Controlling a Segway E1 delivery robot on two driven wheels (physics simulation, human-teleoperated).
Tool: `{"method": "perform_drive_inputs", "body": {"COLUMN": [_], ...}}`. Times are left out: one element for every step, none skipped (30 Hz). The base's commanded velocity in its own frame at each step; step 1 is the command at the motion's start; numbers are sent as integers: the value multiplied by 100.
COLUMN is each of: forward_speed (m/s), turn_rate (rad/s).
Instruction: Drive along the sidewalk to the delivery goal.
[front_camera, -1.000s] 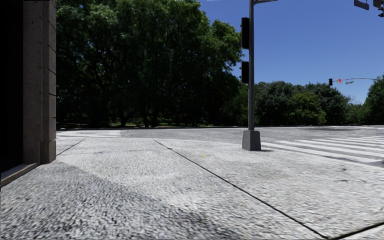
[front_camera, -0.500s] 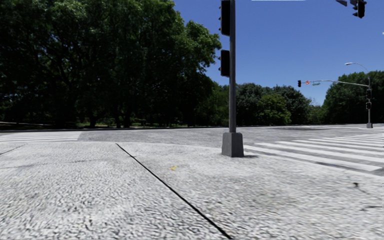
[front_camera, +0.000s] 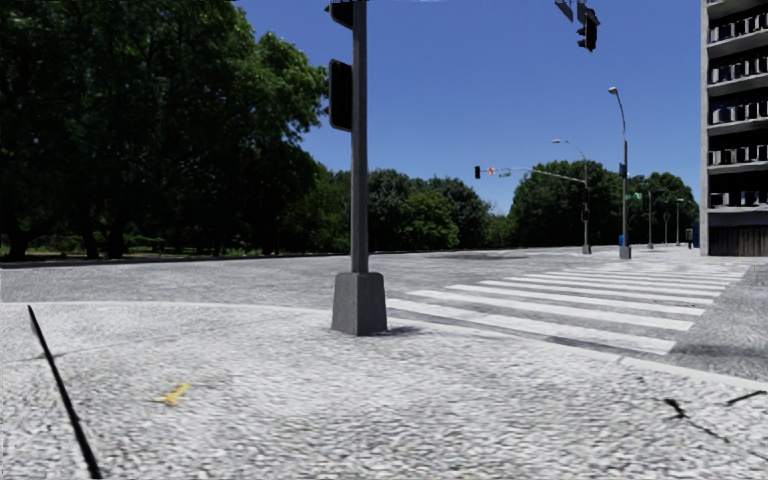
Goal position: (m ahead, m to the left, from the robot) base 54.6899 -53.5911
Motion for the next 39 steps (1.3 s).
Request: {"method": "perform_drive_inputs", "body": {"forward_speed": [200,200,200,200,200,200,200,200,200,200,200,200,200,200,200,200,200,200,200,200,200,200,200,200,200,200,200,200,200,200,200,200,200,200,200,200,200,200,200], "turn_rate": [-72,-72,-72,-72,-72,-72,-72,-72,-72,-72,-72,-72,-72,-63,-17,-17,0,0,0,0,0,0,0,-16,-54,-58,-58,-60,-60,-60,-58,-51,-31,-31,-9,0,0,0,0]}}
